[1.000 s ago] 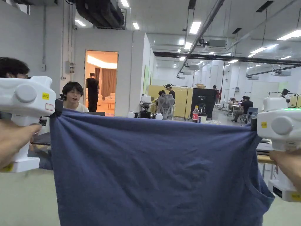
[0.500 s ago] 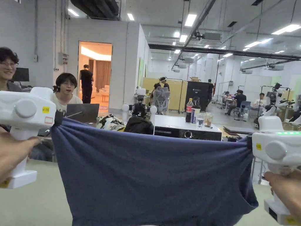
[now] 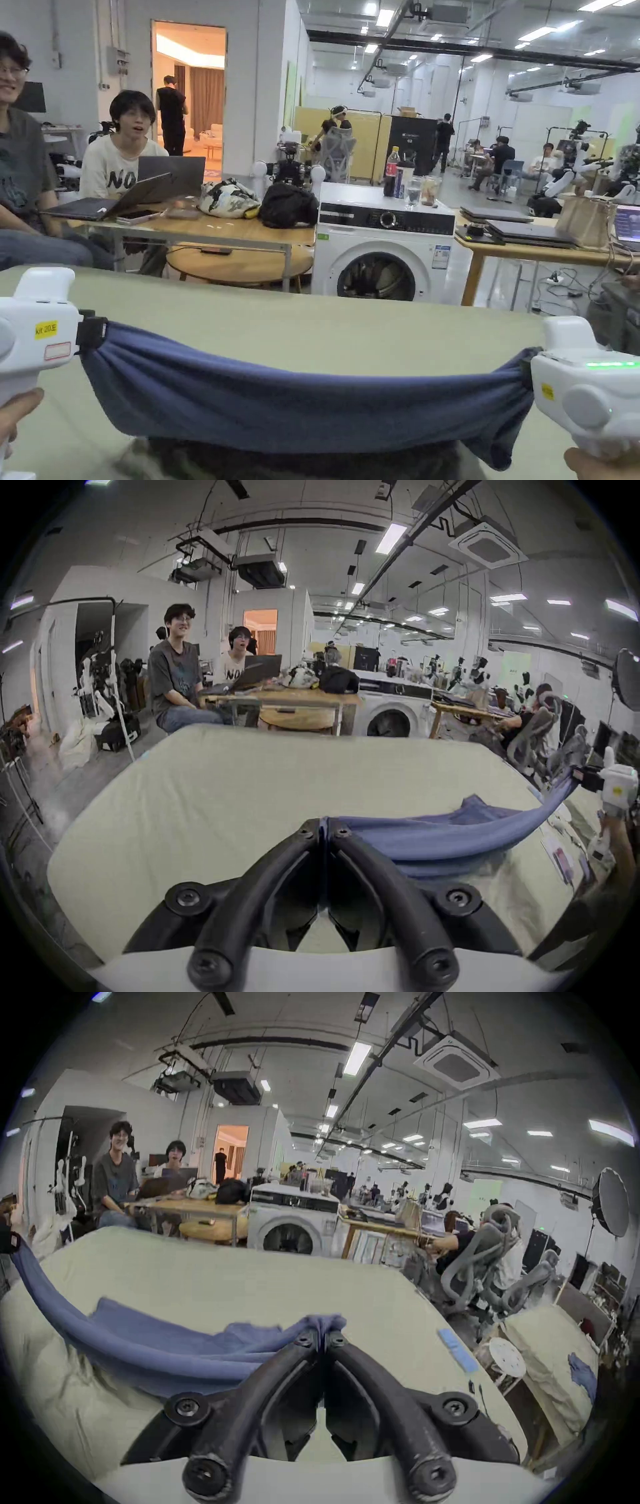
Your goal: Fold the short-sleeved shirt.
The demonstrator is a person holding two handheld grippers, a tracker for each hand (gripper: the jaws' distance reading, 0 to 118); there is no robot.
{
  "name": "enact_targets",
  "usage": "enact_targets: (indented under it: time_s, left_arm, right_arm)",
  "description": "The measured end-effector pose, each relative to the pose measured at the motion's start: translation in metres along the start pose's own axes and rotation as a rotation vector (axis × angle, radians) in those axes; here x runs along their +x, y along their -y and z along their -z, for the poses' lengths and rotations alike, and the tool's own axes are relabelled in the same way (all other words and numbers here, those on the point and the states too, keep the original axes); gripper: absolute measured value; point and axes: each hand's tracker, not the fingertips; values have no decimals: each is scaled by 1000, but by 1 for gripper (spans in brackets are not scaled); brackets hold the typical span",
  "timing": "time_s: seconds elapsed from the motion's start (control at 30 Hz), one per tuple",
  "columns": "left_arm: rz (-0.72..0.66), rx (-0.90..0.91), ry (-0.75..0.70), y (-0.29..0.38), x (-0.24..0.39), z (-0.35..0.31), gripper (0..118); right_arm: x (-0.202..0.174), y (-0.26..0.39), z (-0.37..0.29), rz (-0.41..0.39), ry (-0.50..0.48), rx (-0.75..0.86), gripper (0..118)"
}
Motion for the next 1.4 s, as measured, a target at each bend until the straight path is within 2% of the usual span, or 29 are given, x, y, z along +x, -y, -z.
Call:
enact_targets:
  time_s: [0.13, 0.4, 0.5, 0.63, 0.77, 0.8, 0.83, 0.87, 0.9, 0.93, 1.07, 1.2, 1.23, 1.27, 1.3, 1.33, 1.37, 1.4]
  left_arm:
    - [-13, -56, -3, 41, -6, -13, 0]
    - [-73, -324, 21, 121, -17, 4, 0]
    - [-82, -444, 16, 147, -21, 20, 0]
    - [-93, -533, 7, 168, -22, 37, 0]
    - [-140, -580, 4, 170, -26, 51, 0]
    - [-142, -578, -6, 170, -25, 51, 5]
    - [-140, -571, -21, 168, -23, 49, 18]
    - [-129, -545, -44, 164, -19, 47, 34]
    - [-113, -512, -68, 159, -14, 45, 44]
    - [-89, -479, -76, 152, -8, 43, 50]
    - [-4, -305, -112, 128, 19, 33, 51]
    - [46, -120, -145, 115, 50, 24, 51]
    - [49, -78, -144, 114, 55, 24, 50]
    - [56, -21, -136, 116, 63, 21, 49]
    - [67, 18, -135, 117, 70, 19, 41]
    - [81, 38, -131, 118, 77, 18, 25]
    - [93, 47, -142, 120, 78, 25, 0]
    - [104, 42, -150, 123, 83, 27, 0]
  right_arm:
    - [-8, 44, -18, -28, 5, -58, 0]
    - [-20, 117, -29, 19, -57, -258, 0]
    - [-25, 141, -20, -17, -47, -350, 0]
    - [-28, 165, -6, -3, -62, -448, 0]
    - [-28, 173, 10, -8, -43, -475, 1]
    - [-28, 169, 10, -6, -39, -475, 6]
    - [-29, 165, 9, -3, -37, -473, 13]
    - [-31, 160, 7, 4, -31, -460, 30]
    - [-34, 154, 5, 5, -24, -444, 46]
    - [-37, 144, 1, 2, -16, -415, 53]
    - [-56, 115, -6, -1, -1, -289, 53]
    - [-78, 100, -12, 44, -3, -129, 53]
    - [-84, 99, -14, 58, -3, -97, 52]
    - [-89, 98, -17, 79, -25, -54, 45]
    - [-97, 95, -22, 81, -30, -32, 31]
    - [-106, 92, -27, 93, -31, -15, 13]
    - [-111, 93, -27, 105, -28, -10, 0]
    - [-113, 94, -28, 123, -33, -2, 0]
